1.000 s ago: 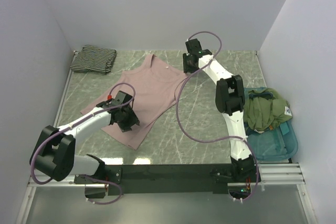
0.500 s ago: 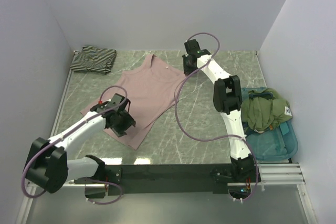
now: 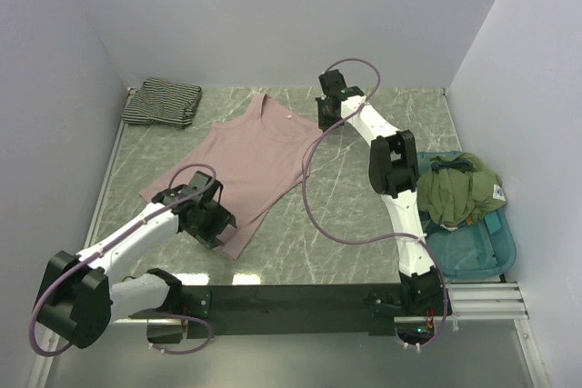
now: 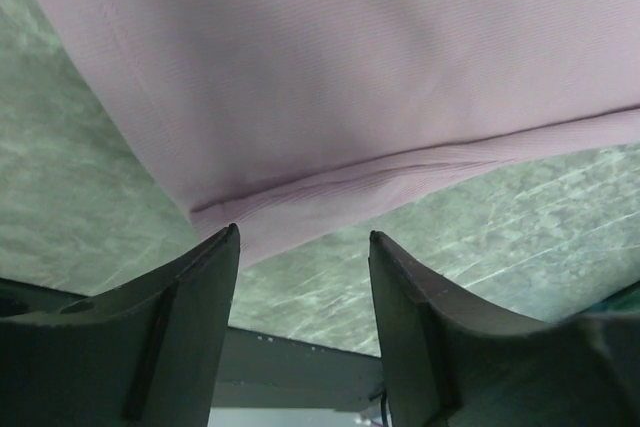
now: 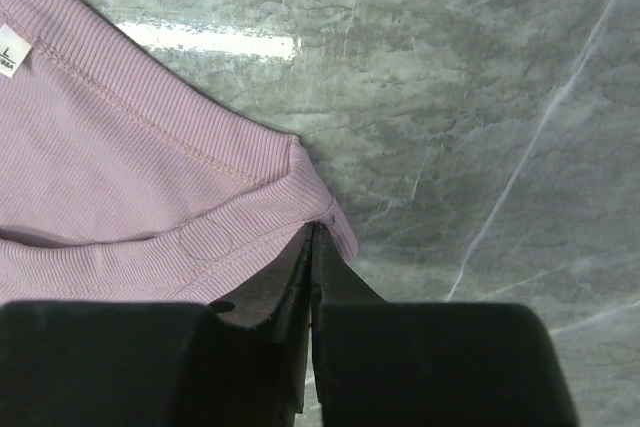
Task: Fold and stack the tank tops
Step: Flatten the tank top out
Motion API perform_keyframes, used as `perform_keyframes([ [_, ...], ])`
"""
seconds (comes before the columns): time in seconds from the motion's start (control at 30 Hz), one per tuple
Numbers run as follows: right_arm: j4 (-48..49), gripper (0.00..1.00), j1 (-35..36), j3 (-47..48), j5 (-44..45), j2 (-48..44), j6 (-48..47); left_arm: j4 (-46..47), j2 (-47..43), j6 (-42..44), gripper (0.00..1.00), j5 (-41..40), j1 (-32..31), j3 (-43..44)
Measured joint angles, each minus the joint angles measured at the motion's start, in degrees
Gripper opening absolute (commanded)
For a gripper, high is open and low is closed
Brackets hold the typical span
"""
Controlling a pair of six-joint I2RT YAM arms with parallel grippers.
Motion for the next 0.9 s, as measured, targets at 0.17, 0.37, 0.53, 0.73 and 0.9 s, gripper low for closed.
perform_keyframes([
  [0.17,0.5,0.01,0.0,-0.8,0.0,0.0,0.4,0.0,-0.2,-2.0,0.66,2.4,-0.3,-1.0],
  [0.37,1.9,0.00,-0.1,-2.1,0.1,-0.3,0.5,0.2,-3.5,-5.1,0.63,3.4,-0.4,-2.6],
  [0.53,3.3,0.00,-0.2,-3.8,0.2,-1.1,0.7,0.2,-4.5,-6.9,0.60,3.4,-0.5,-4.3],
  [0.73,5.1,0.00,-0.5,-6.8,0.2,-2.6,1.8,0.5,-4.2,-7.5,0.60,3.4,-0.5,-4.6],
  [0.9,6.1,0.00,-1.2,-9.2,0.2,-3.9,3.1,1.6,-2.1,-7.5,0.59,3.4,-0.5,-4.7],
])
